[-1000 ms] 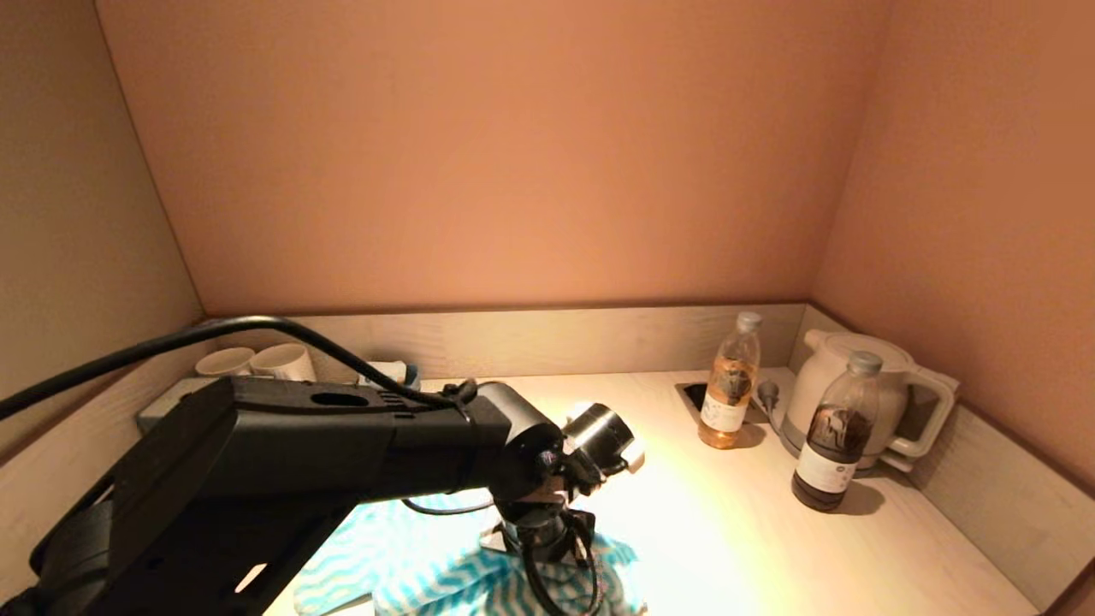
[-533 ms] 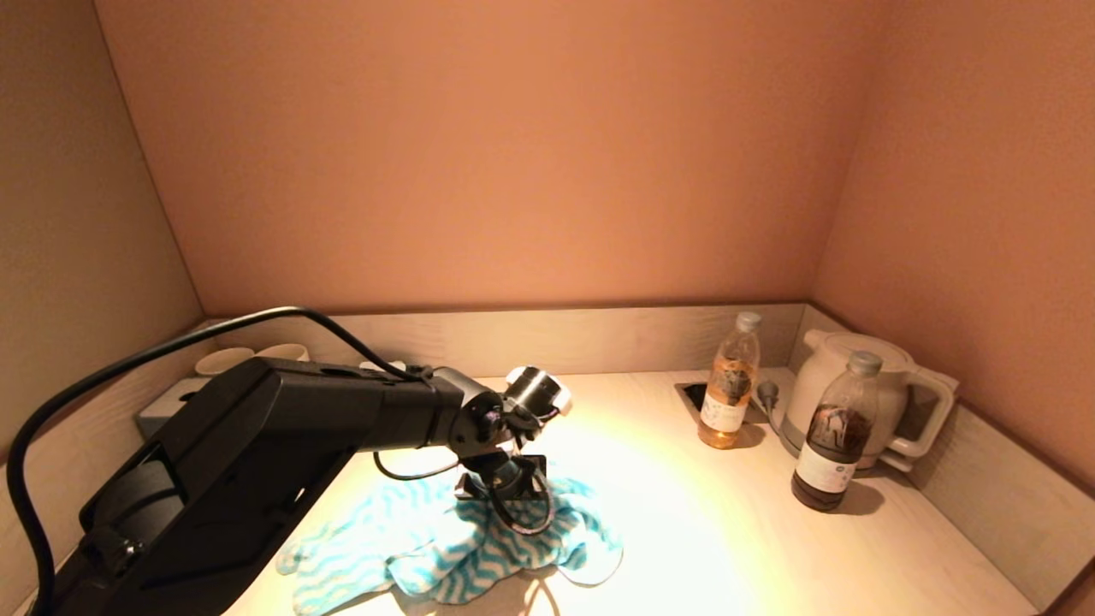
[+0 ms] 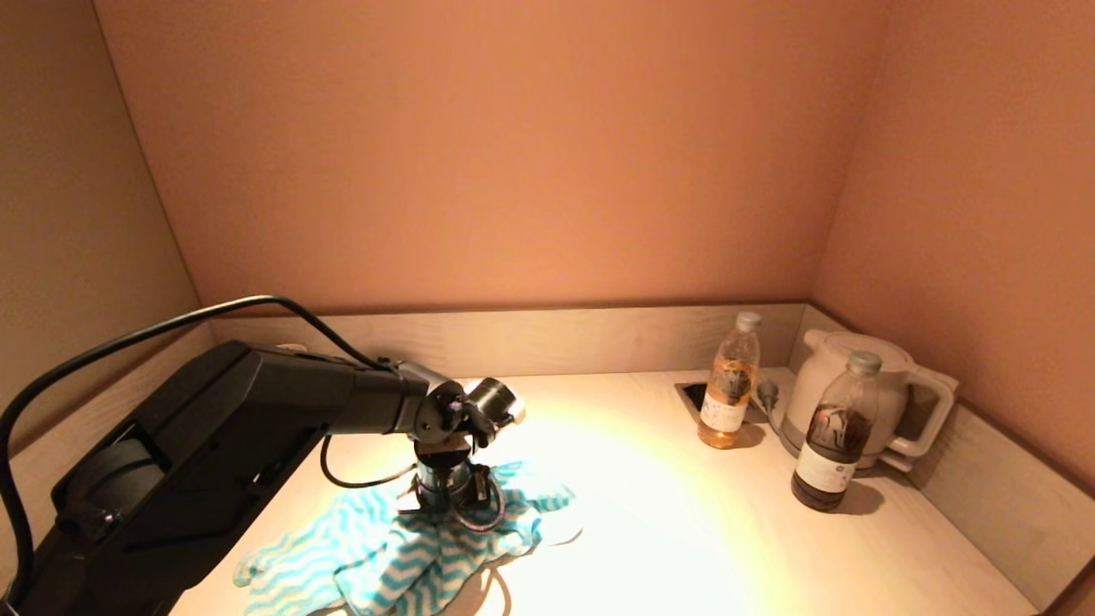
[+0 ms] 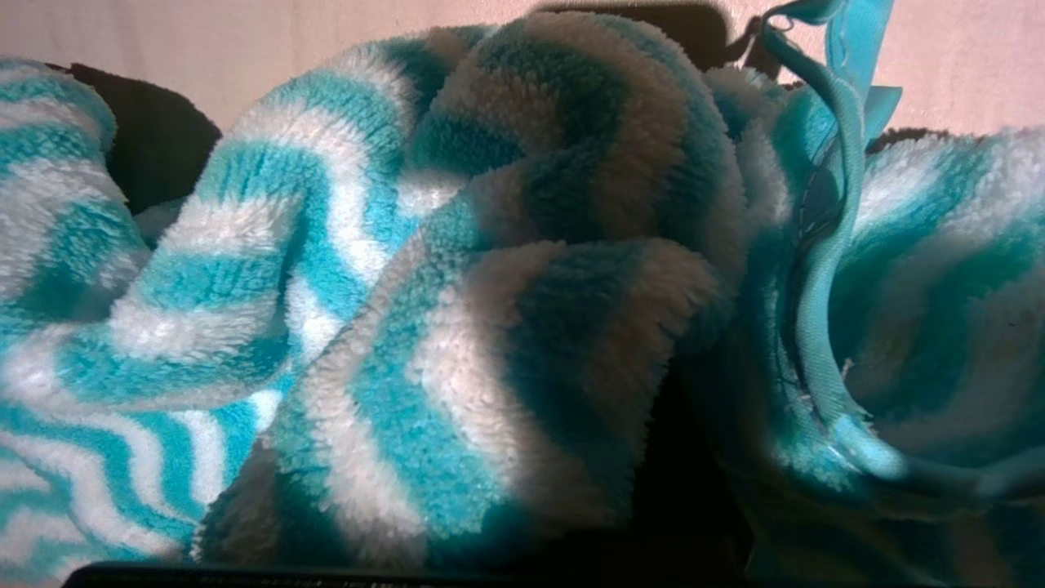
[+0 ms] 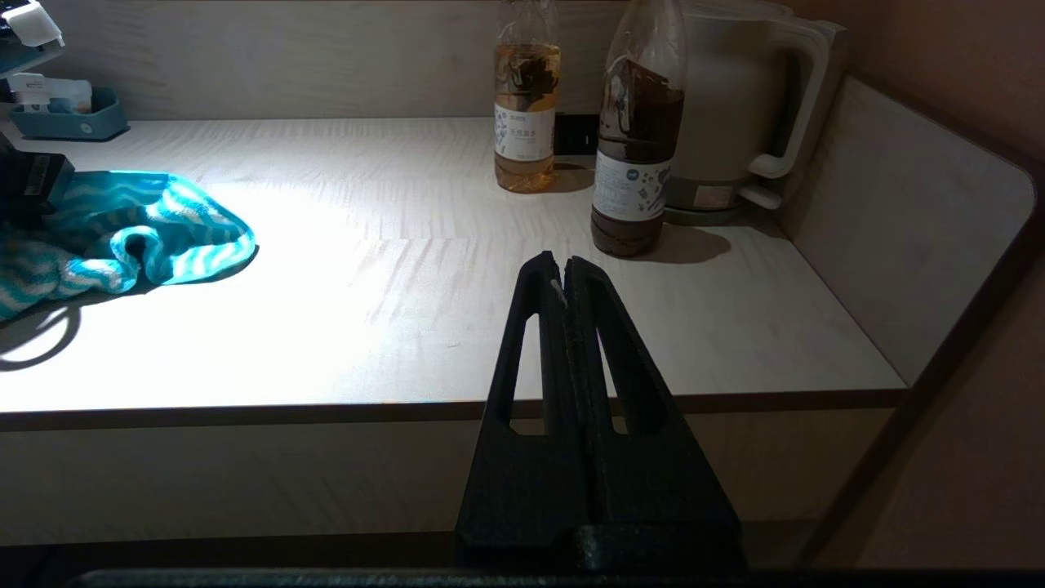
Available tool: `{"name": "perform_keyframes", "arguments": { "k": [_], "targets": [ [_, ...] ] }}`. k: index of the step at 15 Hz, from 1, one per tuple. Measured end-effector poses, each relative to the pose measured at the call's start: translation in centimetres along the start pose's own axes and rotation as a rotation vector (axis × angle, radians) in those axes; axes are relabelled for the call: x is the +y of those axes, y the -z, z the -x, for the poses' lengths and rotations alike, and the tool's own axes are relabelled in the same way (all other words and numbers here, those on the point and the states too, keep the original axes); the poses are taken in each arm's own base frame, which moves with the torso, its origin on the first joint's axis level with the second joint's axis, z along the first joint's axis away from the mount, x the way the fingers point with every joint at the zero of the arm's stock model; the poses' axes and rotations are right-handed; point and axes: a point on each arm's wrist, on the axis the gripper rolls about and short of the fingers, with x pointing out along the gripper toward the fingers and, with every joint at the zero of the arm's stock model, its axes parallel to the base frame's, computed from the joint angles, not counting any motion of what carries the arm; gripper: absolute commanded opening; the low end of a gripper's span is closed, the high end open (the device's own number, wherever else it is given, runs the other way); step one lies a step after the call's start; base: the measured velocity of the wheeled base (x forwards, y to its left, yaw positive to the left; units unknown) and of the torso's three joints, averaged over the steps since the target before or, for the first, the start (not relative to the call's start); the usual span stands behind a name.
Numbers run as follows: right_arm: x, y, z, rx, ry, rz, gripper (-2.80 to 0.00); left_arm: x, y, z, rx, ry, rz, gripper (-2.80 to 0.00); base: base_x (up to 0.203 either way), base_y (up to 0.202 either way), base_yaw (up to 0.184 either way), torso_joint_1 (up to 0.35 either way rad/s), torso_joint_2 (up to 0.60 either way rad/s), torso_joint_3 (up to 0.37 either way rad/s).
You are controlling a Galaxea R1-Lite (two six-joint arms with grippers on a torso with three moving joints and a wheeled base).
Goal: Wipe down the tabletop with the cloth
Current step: Sweep the stains on the table
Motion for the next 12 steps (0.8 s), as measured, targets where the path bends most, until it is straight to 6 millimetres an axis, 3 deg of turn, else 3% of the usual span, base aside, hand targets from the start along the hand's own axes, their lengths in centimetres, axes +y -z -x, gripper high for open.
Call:
{"name": "perform_keyframes", "arguments": {
  "k": [4,8,12],
  "targets": [
    [0.0,0.0,0.0,0.000,0.000,0.000,-2.80,-1.7,2.9,2.4,0.016,0.035,-0.081,-2.80,0.000,0.000,0.000,0.000,0.00,0.000],
    [0.0,0.0,0.0,0.000,-0.001,0.000,-2.80,-6.5,8.5,6.1,0.020,0.170,-0.250,-2.80,0.000,0.000,0.000,0.000,0.00,0.000],
    [0.0,0.0,0.0,0.000,0.000,0.000,-2.80,-8.4,9.0,6.7,-0.028,0.237,-0.313,-2.80,0.000,0.000,0.000,0.000,0.00,0.000]
  ]
}}
